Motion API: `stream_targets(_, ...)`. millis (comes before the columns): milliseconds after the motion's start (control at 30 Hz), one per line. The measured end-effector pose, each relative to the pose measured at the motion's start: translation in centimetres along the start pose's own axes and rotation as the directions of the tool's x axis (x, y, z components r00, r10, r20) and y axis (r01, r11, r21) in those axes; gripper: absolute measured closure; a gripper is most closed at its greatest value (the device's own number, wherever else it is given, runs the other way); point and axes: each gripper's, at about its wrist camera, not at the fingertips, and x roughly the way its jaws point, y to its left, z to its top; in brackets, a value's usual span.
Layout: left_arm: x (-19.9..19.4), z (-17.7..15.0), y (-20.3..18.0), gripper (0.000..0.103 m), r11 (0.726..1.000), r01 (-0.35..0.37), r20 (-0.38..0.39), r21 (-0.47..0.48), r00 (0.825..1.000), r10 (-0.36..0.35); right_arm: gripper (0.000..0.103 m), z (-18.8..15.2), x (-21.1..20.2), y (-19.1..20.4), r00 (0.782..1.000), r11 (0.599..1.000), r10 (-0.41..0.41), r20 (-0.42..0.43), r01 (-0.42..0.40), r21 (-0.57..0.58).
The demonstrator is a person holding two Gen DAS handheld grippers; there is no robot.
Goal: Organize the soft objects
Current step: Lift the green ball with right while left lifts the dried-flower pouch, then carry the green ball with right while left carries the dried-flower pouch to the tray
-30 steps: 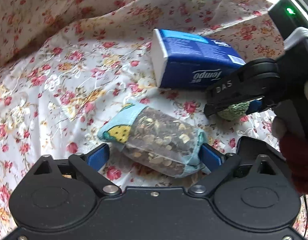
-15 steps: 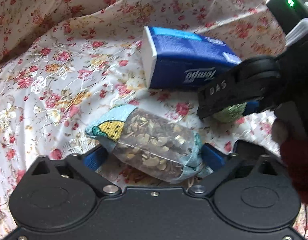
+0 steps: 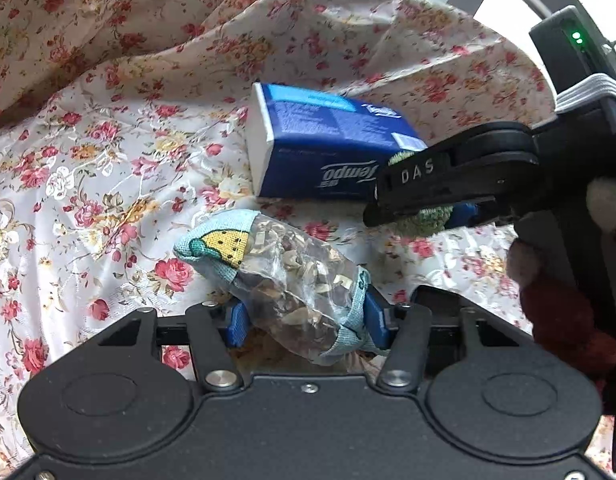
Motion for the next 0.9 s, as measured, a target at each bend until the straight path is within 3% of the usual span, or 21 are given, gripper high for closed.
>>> stream_targets(167,-1.2,-0.8,0.0,0.05,0.999,0.036,-0.005,0.02,0.999,-0.036,0.051,-0.6,-3.3,0.0,0.998,1.0,0.03,0.057,-0.03,-0.002)
stream_targets(467,-2.0,-2.0,-0.1,0.05,0.998,0.011,0.004,0.054,1.0,-0.011,0.051,-3.3,-7.4,-1.9,0.993,0.997,0.068,0.092,-0.07,0.025)
stream_targets(900,-3.9,-4.1,-0.9,0.05,0.994,0.015,0.049,0.105,0.999,-0.021,0.051,-10.2,-13.5,-7.4,0.982,0.989,0.094,0.161,-0.111,0.097)
